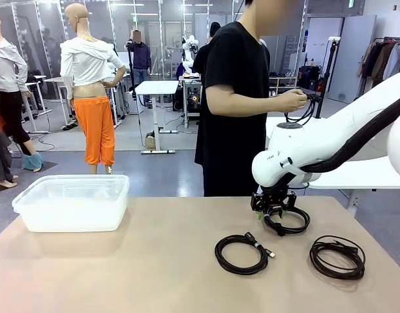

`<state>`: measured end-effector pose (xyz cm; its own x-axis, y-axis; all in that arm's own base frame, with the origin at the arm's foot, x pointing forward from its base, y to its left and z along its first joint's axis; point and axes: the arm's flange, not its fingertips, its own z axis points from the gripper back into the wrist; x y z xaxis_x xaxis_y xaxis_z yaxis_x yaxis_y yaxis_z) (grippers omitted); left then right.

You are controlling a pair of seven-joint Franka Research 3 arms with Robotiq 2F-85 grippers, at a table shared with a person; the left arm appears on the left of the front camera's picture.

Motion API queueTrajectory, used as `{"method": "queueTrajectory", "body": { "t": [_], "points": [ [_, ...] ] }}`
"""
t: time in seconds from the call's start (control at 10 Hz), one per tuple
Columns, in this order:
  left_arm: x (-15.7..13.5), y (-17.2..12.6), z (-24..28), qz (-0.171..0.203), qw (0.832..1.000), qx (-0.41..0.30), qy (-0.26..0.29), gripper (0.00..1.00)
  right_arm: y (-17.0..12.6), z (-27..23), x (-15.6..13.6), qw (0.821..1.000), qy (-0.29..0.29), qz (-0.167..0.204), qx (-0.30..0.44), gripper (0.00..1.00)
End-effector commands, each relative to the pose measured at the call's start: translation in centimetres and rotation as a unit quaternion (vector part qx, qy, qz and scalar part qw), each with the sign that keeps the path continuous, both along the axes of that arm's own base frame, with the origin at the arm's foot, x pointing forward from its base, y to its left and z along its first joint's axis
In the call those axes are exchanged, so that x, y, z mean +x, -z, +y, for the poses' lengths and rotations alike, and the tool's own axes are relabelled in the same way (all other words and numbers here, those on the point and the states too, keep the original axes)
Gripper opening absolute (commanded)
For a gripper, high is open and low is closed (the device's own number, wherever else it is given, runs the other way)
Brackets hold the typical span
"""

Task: Organize and store the cables.
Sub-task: Place the Power Cable into the Organizing box.

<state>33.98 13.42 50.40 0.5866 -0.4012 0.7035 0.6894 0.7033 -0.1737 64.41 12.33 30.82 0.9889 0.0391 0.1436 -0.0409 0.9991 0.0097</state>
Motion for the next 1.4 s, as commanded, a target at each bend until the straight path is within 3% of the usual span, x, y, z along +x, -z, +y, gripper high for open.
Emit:
{"method": "queueTrajectory", "body": {
  "t": [0.0,0.1,0.7,0.9,1.0,1.3],
  "points": [
    [0.0,-0.1,0.2,-0.004,1.000,0.000,0.009,1.00,-0.3,0.6,0.4,1.000,0.016,0.006,-0.009,0.23],
    [0.0,-0.1,0.2,-0.004,1.000,0.000,0.009,1.00,-0.3,0.6,0.4,1.000,0.018,0.008,-0.008,0.00],
    [0.0,-0.1,0.2,-0.004,1.000,0.000,0.009,1.00,-0.3,-0.1,0.6,0.999,0.028,0.016,-0.008,0.00],
    [0.0,-0.1,0.2,-0.004,1.000,0.000,0.009,1.00,-1.6,-1.1,-0.2,0.999,0.032,0.030,-0.008,0.00],
    [0.0,-0.1,0.2,-0.004,1.000,0.000,0.009,1.00,-0.2,-0.2,0.2,1.000,0.011,0.014,-0.002,0.00],
    [0.0,-0.1,0.2,-0.004,1.000,0.000,0.009,1.00,-0.2,-0.2,0.2,1.000,0.011,0.014,-0.002,0.00]
  ]
}}
